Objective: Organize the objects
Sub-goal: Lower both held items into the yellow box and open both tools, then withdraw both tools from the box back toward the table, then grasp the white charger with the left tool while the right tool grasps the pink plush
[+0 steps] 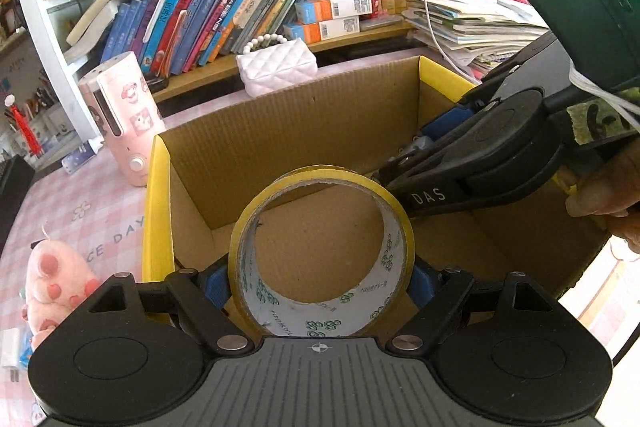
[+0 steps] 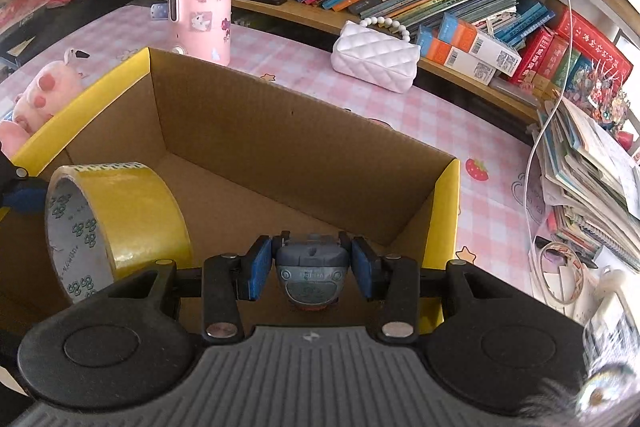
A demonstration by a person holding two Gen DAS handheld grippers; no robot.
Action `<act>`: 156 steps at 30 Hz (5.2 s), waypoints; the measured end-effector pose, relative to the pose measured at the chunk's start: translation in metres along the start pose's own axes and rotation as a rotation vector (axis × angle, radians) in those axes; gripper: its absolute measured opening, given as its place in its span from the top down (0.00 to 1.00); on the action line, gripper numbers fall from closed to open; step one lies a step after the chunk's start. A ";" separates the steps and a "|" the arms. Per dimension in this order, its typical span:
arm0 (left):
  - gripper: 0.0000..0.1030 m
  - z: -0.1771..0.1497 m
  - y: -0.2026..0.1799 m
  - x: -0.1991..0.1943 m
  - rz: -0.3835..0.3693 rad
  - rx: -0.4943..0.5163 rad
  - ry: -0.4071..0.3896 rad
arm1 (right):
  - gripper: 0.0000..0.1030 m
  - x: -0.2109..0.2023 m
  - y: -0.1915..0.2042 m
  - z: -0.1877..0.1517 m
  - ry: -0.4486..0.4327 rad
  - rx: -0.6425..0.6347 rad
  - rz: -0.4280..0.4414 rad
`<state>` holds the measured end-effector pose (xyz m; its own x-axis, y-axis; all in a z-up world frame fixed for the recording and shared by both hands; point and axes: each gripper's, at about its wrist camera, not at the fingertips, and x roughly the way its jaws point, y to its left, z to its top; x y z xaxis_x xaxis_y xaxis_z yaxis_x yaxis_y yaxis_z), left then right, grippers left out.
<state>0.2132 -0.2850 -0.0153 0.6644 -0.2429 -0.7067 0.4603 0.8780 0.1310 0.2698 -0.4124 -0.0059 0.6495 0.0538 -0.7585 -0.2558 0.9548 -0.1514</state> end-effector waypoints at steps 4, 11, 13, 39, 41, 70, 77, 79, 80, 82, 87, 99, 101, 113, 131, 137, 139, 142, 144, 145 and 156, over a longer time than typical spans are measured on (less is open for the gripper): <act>0.16 -0.001 0.001 -0.002 -0.007 -0.007 -0.009 | 0.60 -0.001 -0.001 0.000 -0.002 0.008 0.000; 0.10 0.000 0.008 -0.027 -0.014 -0.033 -0.109 | 0.60 -0.022 -0.004 0.001 -0.055 0.067 -0.012; 0.10 0.000 0.010 -0.036 -0.014 -0.042 -0.133 | 0.59 -0.033 -0.003 0.001 -0.081 0.084 -0.025; 0.03 -0.099 0.082 -0.140 0.060 -0.263 -0.220 | 0.44 -0.150 0.092 -0.100 -0.191 0.513 -0.272; 0.03 -0.110 0.085 -0.142 0.072 -0.268 -0.202 | 0.43 -0.148 0.107 -0.107 -0.160 0.515 -0.269; 0.03 -0.221 0.158 -0.198 0.155 -0.306 -0.032 | 0.28 -0.153 0.283 -0.118 -0.049 0.360 -0.130; 0.03 -0.230 0.167 -0.208 0.165 -0.309 -0.039 | 0.25 -0.155 0.300 -0.114 -0.062 0.346 -0.116; 0.03 -0.231 0.170 -0.209 0.168 -0.311 -0.041 | 0.25 -0.156 0.304 -0.114 -0.067 0.343 -0.114; 0.03 -0.232 0.171 -0.210 0.168 -0.313 -0.042 | 0.25 -0.157 0.305 -0.113 -0.070 0.341 -0.113; 0.03 -0.234 0.173 -0.211 0.167 -0.315 -0.044 | 0.24 -0.158 0.308 -0.112 -0.074 0.338 -0.112; 0.03 -0.237 0.177 -0.215 0.165 -0.314 -0.055 | 0.21 -0.160 0.313 -0.111 -0.087 0.337 -0.109; 0.03 -0.243 0.190 -0.224 0.165 -0.315 -0.084 | 0.15 -0.167 0.328 -0.104 -0.118 0.329 -0.113; 0.03 -0.244 0.192 -0.225 0.164 -0.313 -0.088 | 0.14 -0.167 0.331 -0.103 -0.121 0.327 -0.114; 0.03 -0.242 0.204 -0.217 0.175 -0.333 -0.086 | 0.14 -0.157 0.336 -0.093 -0.115 0.324 -0.101; 0.03 -0.199 0.248 -0.151 0.246 -0.412 -0.039 | 0.15 -0.073 0.304 -0.018 -0.096 0.307 -0.005; 0.03 -0.182 0.264 -0.129 0.281 -0.451 -0.020 | 0.15 -0.043 0.297 0.009 -0.083 0.265 0.034; 0.03 -0.175 0.270 -0.122 0.288 -0.460 -0.014 | 0.15 -0.032 0.295 0.018 -0.080 0.252 0.050; 0.03 -0.167 0.281 -0.110 0.302 -0.478 -0.008 | 0.15 -0.017 0.294 0.030 -0.080 0.226 0.073; 0.03 -0.161 0.288 -0.102 0.320 -0.487 -0.002 | 0.15 -0.006 0.295 0.038 -0.078 0.197 0.084; 0.04 -0.158 0.292 -0.097 0.328 -0.490 0.005 | 0.15 -0.001 0.295 0.042 -0.076 0.182 0.091; 0.09 -0.135 0.320 -0.045 0.339 -0.488 0.064 | 0.24 0.047 0.313 0.063 -0.056 -0.059 0.126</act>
<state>0.2516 0.0628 -0.0351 0.6830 0.0957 -0.7242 -0.1049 0.9940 0.0324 0.2651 -0.0929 -0.0488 0.6483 0.1899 -0.7373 -0.3783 0.9208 -0.0954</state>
